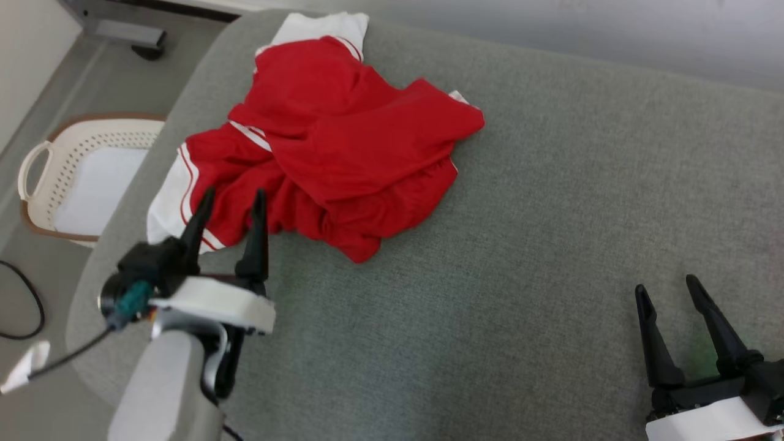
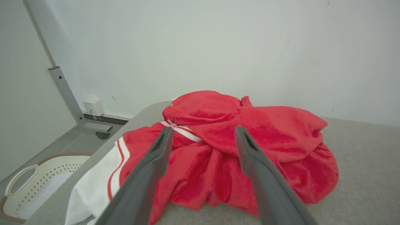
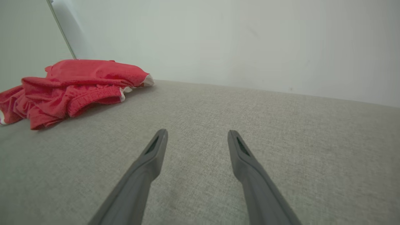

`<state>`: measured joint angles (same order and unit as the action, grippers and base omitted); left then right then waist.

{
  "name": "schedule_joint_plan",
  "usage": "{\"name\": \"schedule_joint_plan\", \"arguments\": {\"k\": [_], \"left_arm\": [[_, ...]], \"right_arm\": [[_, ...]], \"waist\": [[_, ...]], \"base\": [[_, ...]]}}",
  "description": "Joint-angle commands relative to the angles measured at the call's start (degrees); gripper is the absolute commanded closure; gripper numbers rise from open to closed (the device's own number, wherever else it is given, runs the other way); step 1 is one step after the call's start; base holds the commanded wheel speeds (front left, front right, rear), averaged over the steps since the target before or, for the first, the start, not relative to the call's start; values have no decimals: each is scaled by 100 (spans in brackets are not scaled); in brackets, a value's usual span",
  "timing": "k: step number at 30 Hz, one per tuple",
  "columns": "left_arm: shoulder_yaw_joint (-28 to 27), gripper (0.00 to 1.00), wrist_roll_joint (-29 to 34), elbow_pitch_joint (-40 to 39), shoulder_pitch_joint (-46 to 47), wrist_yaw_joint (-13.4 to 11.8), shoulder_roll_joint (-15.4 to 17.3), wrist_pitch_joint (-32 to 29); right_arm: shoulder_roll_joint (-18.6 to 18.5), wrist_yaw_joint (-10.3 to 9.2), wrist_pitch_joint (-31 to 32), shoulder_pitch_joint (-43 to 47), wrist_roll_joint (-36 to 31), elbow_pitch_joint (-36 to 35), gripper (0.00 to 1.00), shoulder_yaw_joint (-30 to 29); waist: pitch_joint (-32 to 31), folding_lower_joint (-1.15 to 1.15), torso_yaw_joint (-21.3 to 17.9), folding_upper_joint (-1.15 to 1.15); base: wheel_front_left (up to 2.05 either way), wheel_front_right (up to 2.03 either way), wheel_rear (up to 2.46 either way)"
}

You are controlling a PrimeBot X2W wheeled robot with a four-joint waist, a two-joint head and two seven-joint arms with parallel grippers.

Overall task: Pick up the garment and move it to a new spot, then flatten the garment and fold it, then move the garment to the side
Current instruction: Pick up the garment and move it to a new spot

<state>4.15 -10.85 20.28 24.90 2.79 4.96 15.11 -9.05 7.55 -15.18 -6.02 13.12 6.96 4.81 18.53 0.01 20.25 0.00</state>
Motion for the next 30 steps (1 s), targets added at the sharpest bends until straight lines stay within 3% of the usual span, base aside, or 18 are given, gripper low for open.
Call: {"name": "schedule_joint_plan", "arguments": {"k": [1, 9, 20, 21, 22, 23, 30], "left_arm": [[16, 0, -24, 151, 368, 80, 120, -64], [546, 0, -332, 1285, 2227, 449, 575, -1195], [2006, 0, -1684, 2091, 3113, 453, 1138, -2961], [2238, 10, -1806, 2236, 3161, 453, 1228, -3133], [2289, 61, -1873, 2316, 3194, 454, 1266, -3120], [2335, 100, -1916, 2384, 3218, 454, 1306, -3066], [2334, 100, -2348, 2490, 3386, 455, 1510, -2574]], "right_arm": [[-106, -12, 4, -134, -52, -26, 0, 16], [-444, -14, 47, -296, -4, 226, 0, 216], [-497, -14, 49, -452, 55, 272, 0, 443], [-492, -16, 49, -480, 59, 273, 0, 461], [-483, -16, 48, -490, 63, 278, 0, 462], [-471, -17, 48, -500, 70, 281, 0, 463], [-320, -18, 28, -319, 84, 242, 0, 383]], "waist": [[594, -1, -31, 0], [967, -1, 4, 0], [1001, -1, -227, 0], [1009, -1, -293, 0], [1003, -1, -328, 0], [991, -1, -364, 0], [640, -1, -537, 0]], "base": [[0, 0, 0], [0, 0, 0], [0, 0, 0], [0, 0, 0], [0, 0, 0], [0, 0, 0], [0, 0, 0]]}}
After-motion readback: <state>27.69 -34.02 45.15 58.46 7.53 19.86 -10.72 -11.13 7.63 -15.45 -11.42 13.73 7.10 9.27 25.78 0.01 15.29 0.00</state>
